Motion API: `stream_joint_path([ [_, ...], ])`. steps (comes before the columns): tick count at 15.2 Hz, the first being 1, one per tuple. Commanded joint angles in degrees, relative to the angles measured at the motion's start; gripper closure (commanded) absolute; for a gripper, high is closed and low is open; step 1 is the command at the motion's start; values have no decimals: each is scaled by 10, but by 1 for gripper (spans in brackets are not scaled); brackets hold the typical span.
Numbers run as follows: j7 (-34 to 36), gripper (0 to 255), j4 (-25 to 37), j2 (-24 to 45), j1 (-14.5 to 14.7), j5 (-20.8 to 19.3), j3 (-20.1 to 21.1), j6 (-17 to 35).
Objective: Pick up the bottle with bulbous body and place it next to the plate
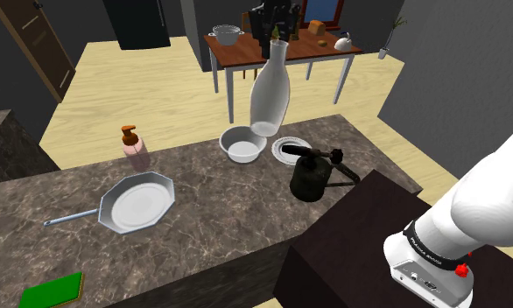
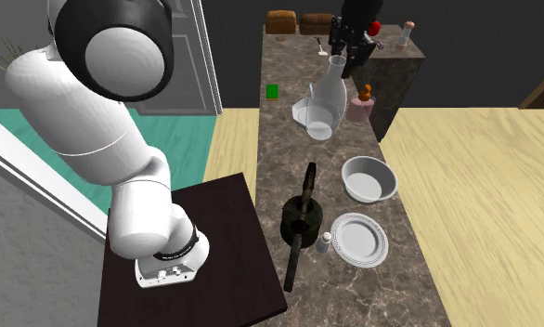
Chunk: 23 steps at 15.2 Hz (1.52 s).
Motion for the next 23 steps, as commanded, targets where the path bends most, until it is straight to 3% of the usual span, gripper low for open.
stream_joint_path([
  [1,-29,255,-12,-12,-14,1,-13,0],
  [12,-183,255,-30,-28,-89,-14,-91,-3],
  [23,-329,255,41,29,-162,-32,-163,-17],
])
